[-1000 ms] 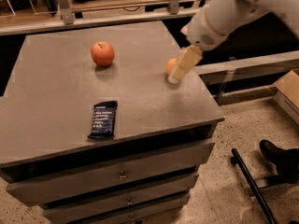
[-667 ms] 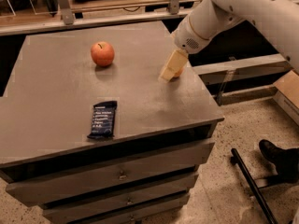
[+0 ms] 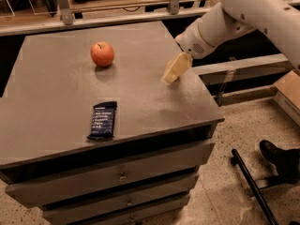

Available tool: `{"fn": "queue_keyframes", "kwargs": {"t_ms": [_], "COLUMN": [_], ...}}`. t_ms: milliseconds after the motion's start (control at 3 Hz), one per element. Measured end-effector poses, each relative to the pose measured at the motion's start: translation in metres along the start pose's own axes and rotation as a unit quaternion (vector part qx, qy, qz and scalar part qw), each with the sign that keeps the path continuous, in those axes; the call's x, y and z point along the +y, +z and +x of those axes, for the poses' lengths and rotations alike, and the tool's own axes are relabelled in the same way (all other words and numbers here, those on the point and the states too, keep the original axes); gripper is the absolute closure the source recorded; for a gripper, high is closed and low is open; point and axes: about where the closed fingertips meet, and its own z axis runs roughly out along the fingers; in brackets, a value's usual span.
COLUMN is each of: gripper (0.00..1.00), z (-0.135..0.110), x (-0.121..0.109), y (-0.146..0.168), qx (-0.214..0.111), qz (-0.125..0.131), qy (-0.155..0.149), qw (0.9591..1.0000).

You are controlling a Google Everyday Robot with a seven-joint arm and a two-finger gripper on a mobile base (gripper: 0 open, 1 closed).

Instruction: Move orange near rxbar blueberry

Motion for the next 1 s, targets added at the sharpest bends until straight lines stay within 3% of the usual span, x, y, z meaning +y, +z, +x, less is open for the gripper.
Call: {"fn": "queue_keyframes", "kwargs": {"t_ms": [333,667,1000], "gripper": [0.00,0.00,0.14], "z": [0.016,0.029,0.030], "x": [-0.014,-0.028,-0.028], "y": [0.016,0.036,0.041], "qx": [-0.070,-0.115,-0.119], "qz": [-0.005,-0.017,-0.021], "qy": [0.040,0.069,0.073], "qw": [0.9967,0.9908,0.9900]}}
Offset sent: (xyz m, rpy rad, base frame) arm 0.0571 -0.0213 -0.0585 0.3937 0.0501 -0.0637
